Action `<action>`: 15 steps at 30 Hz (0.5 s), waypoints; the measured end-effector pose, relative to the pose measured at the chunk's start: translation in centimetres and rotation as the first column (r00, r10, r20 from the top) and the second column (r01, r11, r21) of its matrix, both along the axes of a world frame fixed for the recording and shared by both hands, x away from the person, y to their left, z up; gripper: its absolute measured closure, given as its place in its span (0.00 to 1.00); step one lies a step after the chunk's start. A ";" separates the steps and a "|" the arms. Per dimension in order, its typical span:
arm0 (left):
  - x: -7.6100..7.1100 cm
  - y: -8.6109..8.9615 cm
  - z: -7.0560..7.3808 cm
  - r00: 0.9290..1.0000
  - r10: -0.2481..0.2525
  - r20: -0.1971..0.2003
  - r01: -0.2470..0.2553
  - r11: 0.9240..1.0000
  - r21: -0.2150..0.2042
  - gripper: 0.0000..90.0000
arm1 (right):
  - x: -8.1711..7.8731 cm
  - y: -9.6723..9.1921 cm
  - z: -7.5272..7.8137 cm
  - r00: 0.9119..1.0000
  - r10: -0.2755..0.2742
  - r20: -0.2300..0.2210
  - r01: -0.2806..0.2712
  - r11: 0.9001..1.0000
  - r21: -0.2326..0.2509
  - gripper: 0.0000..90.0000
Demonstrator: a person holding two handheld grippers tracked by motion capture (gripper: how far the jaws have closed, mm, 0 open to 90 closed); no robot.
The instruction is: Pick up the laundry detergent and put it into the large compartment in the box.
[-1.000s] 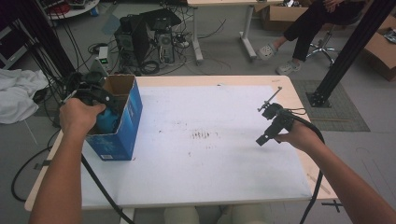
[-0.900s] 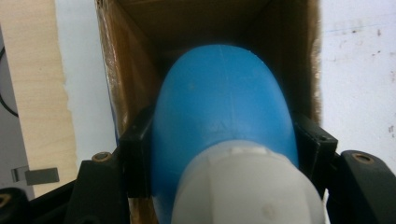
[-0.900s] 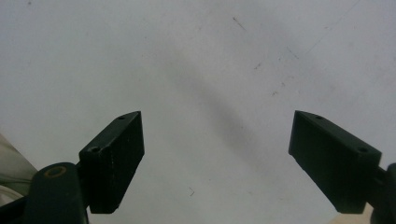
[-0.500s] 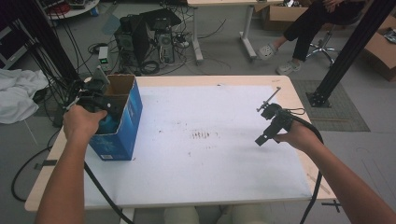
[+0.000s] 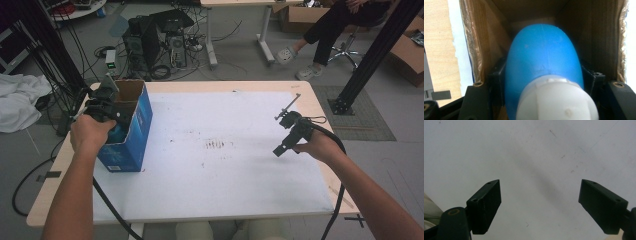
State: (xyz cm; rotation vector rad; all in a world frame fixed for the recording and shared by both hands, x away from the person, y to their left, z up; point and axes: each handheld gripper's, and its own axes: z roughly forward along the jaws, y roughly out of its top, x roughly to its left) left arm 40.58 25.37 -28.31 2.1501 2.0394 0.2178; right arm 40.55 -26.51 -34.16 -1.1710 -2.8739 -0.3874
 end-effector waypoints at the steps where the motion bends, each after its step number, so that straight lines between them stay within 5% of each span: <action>1: 0.0 0.0 0.0 1.000 0.001 0.001 -0.001 1.000 -0.001 0.42 | 0.0 0.0 0.0 1.000 0.003 0.002 -0.003 1.000 0.002 0.20; 15: 0.0 0.1 -0.2 1.000 0.022 -0.017 -0.022 1.000 -0.013 0.39 | 0.0 0.3 -0.1 1.000 0.012 -0.002 -0.012 1.000 0.001 0.20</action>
